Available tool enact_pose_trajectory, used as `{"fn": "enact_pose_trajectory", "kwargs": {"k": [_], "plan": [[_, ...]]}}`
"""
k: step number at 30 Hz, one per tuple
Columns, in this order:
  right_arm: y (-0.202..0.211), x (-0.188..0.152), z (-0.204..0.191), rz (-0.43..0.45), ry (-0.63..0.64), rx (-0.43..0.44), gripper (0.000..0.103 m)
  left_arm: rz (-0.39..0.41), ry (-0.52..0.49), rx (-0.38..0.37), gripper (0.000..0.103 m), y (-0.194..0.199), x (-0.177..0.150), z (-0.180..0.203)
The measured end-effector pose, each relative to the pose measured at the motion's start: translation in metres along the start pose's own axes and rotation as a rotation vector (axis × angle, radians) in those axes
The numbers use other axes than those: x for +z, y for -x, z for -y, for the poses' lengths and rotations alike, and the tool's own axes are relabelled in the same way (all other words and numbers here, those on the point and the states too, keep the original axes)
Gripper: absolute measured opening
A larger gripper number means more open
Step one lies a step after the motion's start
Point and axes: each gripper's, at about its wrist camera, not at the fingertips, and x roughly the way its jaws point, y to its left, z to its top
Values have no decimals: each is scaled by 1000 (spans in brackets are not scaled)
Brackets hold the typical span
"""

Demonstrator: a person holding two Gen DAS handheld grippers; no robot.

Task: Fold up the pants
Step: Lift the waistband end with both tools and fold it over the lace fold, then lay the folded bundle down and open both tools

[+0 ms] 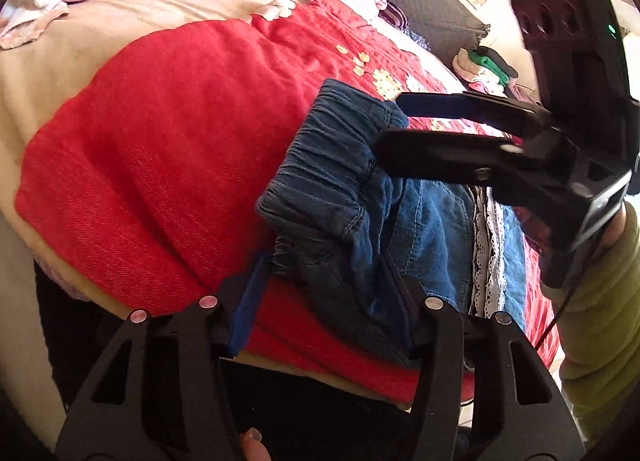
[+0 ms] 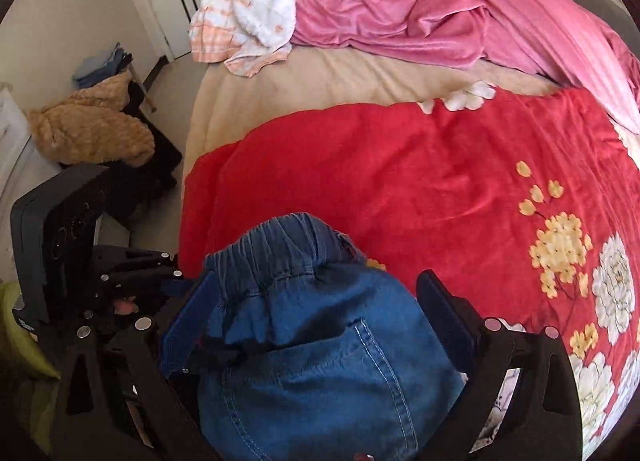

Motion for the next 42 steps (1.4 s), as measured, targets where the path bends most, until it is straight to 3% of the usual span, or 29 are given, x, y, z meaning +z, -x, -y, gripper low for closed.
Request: {"fn": "enact_pose_trajectory", "kwargs": {"k": [4,5,6,8,10,11,12,17,20,23,25,26,29,33,35,38,40,42], "plan": [[-25,10,2,-41,27,50,93,0,2,-9,46,0,-3,-1],[-32,10,3,-58,29,84,74,-1,4,-10,46,0,-3,-2],[-40,9,4,-81,34,142,67,-2,3,-9,46,1,-4,-2],[-44,4,7,-68,49,148,59,-1,-2,-3,46,5,-6,0],[-31,0,15,-17,13,195,44,18,-14,0,54,12,-7,4],[-21,-4,19,14,1,213,36,26,-21,1,63,16,-8,5],[-10,-7,20,50,-6,230,35,34,-25,4,64,20,-9,7],[46,-33,21,209,-10,288,35,57,-41,-48,76,29,-8,22],[75,-50,22,273,-12,298,35,19,-13,-157,83,21,-8,32],[99,-67,25,318,-5,286,35,-13,28,-302,83,11,-4,43],[113,-80,27,339,-5,274,35,-25,39,-369,72,9,-5,55],[119,-86,29,348,-9,268,35,-22,36,-383,61,9,-6,62],[136,-107,36,386,-24,252,35,-4,5,-388,56,14,-6,84],[157,-132,48,439,-49,233,38,17,-73,-380,56,21,-10,116],[164,-143,52,462,-62,227,45,31,-101,-391,57,23,-13,130],[180,-168,63,516,-115,213,57,5,-160,-464,71,19,-20,146],[191,-186,71,554,-168,191,58,-36,-202,-550,71,20,-28,155],[202,-206,78,589,-232,164,60,-35,-235,-587,71,24,-32,157]]}}
